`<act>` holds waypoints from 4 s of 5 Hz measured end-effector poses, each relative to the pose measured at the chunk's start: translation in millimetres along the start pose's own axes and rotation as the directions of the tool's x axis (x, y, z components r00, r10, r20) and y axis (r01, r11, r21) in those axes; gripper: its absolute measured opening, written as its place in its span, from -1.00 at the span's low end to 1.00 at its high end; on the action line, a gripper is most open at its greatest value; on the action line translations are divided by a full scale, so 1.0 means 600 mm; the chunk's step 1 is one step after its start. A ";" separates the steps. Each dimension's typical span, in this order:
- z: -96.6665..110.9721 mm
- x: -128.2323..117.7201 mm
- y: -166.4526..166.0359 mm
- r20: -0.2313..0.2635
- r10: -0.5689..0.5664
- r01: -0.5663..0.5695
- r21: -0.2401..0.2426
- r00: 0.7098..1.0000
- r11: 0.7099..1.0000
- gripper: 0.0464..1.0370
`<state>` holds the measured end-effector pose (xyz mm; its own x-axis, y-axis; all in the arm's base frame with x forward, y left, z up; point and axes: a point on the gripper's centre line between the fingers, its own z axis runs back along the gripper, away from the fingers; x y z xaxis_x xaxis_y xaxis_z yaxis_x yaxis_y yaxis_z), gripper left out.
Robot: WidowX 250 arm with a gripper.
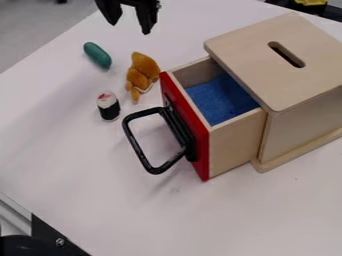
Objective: Put the sushi into the drawer
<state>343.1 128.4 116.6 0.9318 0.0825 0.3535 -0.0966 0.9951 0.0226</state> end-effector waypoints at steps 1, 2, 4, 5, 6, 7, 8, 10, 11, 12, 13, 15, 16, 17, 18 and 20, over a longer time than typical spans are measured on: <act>-0.017 -0.012 -0.002 -0.036 0.005 -0.006 -0.011 0.999 1.000 0.92; -0.032 -0.033 0.008 -0.093 0.012 -0.017 -0.057 0.996 0.998 0.92; -0.051 -0.109 0.053 -0.146 -0.015 0.019 0.025 0.989 1.000 0.92; -0.044 -0.147 0.050 -0.154 -0.021 0.025 0.025 0.988 0.999 0.92; -0.039 -0.170 0.041 -0.150 -0.020 0.022 0.011 0.989 1.000 0.92; -0.047 -0.166 0.034 -0.089 -0.047 0.046 -0.015 0.995 0.999 0.92; -0.071 -0.168 0.031 -0.092 -0.050 0.047 -0.032 0.995 0.998 0.92; -0.101 -0.177 0.036 -0.155 -0.055 0.051 -0.027 0.986 0.998 0.82; -0.102 -0.176 0.041 -0.155 -0.043 0.042 -0.004 0.987 0.999 0.22; -0.102 -0.176 0.039 -0.161 -0.048 0.050 0.006 0.986 0.999 -0.27; -0.103 -0.177 0.037 -0.160 -0.048 0.050 0.007 0.986 0.999 -0.51; -0.066 -0.177 0.050 -0.160 -0.021 0.032 0.067 0.987 0.997 -0.62; -0.021 -0.163 0.051 -0.147 -0.010 0.025 0.095 0.989 0.995 -0.62; 0.024 -0.146 0.018 -0.096 -0.039 0.045 0.061 0.995 0.997 -0.62; 0.072 -0.124 -0.042 -0.025 -0.145 0.145 0.031 0.989 0.989 -0.62; 0.121 -0.109 -0.151 0.068 -0.339 0.342 -0.027 0.938 0.939 -0.62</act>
<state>265.8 28.8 159.3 0.8831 -0.2641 0.3878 0.2371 0.9644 0.1168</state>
